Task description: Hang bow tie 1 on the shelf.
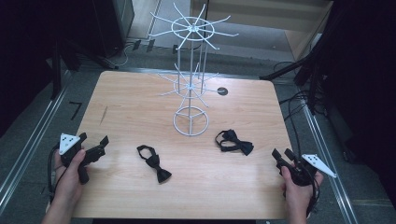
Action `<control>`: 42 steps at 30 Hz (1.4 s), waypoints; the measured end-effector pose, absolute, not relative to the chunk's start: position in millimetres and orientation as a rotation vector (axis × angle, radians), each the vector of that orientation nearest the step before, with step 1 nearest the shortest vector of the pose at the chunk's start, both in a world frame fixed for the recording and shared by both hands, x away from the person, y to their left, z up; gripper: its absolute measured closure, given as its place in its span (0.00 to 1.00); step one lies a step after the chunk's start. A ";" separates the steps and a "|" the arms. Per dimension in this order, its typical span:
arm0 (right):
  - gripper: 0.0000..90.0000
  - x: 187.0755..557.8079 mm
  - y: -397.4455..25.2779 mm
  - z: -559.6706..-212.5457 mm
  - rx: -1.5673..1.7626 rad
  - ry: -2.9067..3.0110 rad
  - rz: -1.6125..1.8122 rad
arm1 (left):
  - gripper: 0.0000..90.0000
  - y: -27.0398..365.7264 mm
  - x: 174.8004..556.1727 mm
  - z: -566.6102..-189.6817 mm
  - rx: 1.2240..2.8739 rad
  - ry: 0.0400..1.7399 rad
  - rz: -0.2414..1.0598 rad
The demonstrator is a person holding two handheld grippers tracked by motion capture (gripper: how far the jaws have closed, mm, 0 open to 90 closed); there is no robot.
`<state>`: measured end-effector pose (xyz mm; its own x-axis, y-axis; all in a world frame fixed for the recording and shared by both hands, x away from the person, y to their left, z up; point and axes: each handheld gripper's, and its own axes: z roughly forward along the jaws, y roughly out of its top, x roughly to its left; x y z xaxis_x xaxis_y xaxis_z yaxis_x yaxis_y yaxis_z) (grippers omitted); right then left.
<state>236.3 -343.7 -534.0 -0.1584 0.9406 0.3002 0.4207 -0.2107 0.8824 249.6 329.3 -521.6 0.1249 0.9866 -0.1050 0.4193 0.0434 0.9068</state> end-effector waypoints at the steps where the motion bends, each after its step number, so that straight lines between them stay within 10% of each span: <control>1: 0.44 235.5 -343.5 -533.6 1.612 1.549 1.357 | 0.16 329.1 249.6 -521.4 1.521 1.438 0.810; 42: 0.45 265.8 -288.9 -494.9 1.372 1.732 1.291 | 0.15 328.6 250.5 -521.9 1.516 1.438 0.797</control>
